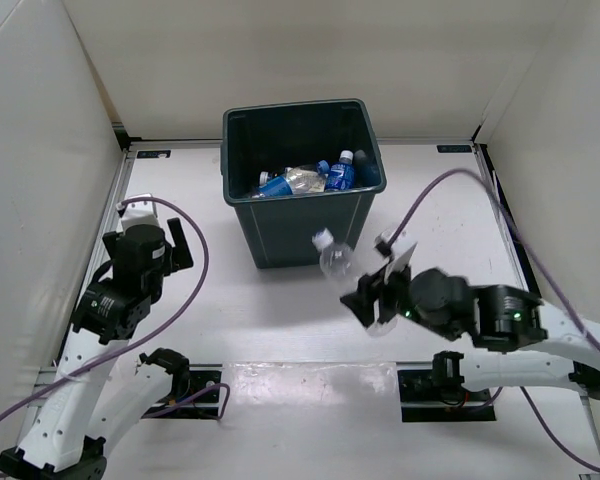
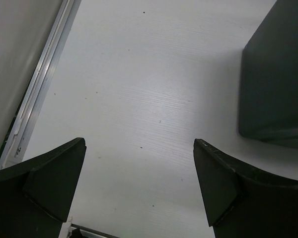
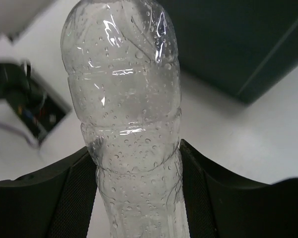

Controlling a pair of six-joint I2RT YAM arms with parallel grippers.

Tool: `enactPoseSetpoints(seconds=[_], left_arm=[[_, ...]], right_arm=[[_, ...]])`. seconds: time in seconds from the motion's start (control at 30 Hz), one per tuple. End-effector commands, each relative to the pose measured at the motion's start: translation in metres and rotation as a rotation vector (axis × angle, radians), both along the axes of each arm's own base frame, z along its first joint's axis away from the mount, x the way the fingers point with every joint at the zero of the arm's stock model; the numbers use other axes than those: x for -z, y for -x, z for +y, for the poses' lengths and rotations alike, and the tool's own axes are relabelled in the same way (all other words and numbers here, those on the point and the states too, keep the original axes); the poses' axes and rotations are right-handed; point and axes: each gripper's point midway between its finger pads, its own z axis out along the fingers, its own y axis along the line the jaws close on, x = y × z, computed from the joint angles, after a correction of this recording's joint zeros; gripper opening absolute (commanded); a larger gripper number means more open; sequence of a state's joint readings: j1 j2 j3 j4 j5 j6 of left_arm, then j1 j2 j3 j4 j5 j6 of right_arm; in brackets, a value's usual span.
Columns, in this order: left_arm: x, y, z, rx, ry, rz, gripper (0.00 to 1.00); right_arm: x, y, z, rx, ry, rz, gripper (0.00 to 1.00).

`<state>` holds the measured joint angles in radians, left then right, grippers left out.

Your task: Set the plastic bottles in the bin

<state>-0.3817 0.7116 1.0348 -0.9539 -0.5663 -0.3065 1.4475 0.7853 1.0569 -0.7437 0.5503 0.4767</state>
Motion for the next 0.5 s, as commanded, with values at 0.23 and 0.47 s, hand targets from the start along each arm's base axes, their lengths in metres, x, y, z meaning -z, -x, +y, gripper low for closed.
enactPoseSetpoints(seconds=[0.23, 0.47], left_arm=[[-0.001, -0.022, -0.015, 0.000, 0.054, -0.021, 1.00], [0.000, -0.028, -0.026, 0.033, 0.088, -0.009, 1.00]], right_arm=[[-0.234, -0.115, 0.024, 0.138, -0.273, -0.483, 0.48], [-0.292, -0.222, 0.054, 0.234, -0.383, -0.510, 0.75]])
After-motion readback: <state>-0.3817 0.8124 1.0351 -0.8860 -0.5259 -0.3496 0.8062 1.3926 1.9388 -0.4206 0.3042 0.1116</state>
